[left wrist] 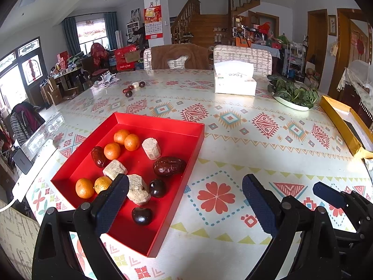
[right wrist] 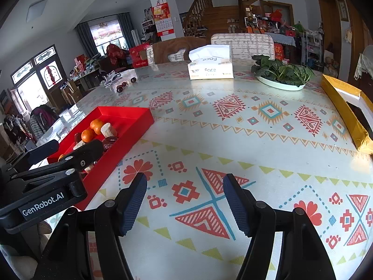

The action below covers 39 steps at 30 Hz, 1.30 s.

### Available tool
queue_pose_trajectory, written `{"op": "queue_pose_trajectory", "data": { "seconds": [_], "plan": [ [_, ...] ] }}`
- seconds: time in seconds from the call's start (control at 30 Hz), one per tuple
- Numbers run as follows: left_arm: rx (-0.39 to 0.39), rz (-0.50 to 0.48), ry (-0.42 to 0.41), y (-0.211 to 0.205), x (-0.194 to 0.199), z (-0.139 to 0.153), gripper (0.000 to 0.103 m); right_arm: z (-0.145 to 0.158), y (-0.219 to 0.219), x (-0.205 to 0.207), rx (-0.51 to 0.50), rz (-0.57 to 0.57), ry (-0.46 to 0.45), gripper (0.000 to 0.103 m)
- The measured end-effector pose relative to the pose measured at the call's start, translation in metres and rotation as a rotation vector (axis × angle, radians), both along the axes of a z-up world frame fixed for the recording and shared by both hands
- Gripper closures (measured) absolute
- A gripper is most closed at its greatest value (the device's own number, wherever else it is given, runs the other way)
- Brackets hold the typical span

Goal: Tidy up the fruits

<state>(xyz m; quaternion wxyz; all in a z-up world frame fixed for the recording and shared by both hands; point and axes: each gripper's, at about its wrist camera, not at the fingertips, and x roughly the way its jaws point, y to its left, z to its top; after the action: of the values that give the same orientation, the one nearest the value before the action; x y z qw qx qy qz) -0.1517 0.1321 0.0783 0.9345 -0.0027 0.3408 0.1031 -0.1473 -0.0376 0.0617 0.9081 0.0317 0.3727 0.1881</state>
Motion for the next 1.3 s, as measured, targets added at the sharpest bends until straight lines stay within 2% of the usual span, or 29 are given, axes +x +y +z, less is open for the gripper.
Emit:
{"op": "queue_pose_trajectory", "data": {
  "seconds": [0.43, 1.17, 1.3],
  "plan": [
    [-0.030, 0.012, -0.029, 0.012, -0.014, 0.008, 0.006, 0.006, 0.007, -0.011, -0.022, 0.009, -0.021, 0.029],
    [-0.038, 0.019, -0.065, 0.016, -0.029, 0.020, 0.006, 0.014, 0.006, -0.028, -0.031, 0.009, -0.049, 0.026],
    [-0.040, 0.027, -0.089, 0.014, -0.033, 0.030, 0.006, 0.015, 0.003, -0.030, -0.027, 0.005, -0.053, 0.026]
  ]
}}
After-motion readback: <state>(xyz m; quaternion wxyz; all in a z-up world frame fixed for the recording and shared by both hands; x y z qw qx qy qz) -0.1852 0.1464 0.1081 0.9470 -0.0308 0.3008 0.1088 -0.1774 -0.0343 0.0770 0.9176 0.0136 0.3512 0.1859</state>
